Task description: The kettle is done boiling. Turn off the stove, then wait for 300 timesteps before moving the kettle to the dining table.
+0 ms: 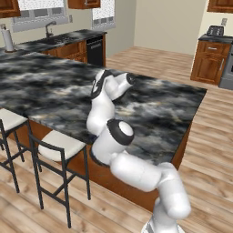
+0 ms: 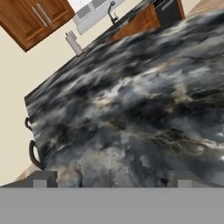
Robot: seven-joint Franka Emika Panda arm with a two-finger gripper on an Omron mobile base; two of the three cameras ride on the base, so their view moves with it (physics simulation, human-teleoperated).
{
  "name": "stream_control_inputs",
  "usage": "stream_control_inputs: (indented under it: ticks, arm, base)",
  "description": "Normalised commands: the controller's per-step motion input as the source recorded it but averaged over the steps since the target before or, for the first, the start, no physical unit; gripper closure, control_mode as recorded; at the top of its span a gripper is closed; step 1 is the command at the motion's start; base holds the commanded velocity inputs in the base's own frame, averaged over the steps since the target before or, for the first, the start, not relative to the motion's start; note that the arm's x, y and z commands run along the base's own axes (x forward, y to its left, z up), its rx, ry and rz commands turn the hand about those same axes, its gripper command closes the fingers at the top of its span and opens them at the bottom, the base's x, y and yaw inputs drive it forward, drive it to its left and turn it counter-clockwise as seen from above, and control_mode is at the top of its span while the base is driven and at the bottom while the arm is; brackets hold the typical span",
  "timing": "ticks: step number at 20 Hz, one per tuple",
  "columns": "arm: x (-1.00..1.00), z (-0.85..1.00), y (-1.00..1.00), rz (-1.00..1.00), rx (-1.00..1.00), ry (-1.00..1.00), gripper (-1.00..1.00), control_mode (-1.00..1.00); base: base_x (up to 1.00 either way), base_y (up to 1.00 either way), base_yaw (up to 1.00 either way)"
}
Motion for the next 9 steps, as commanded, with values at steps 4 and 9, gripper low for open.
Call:
stream_control_inputs:
  ticks: [4,9]
  arm:
    - [-0.08,0.31,0.15,0.02,-0.04,0.00,-1.00,-1.00]
    - [-0.17,0.21,0.17,0.01,-0.06,0.00,-1.00,-1.00]
  base:
    - [0.00,0.00,0.00]
    - [0.00,0.00,0.00]
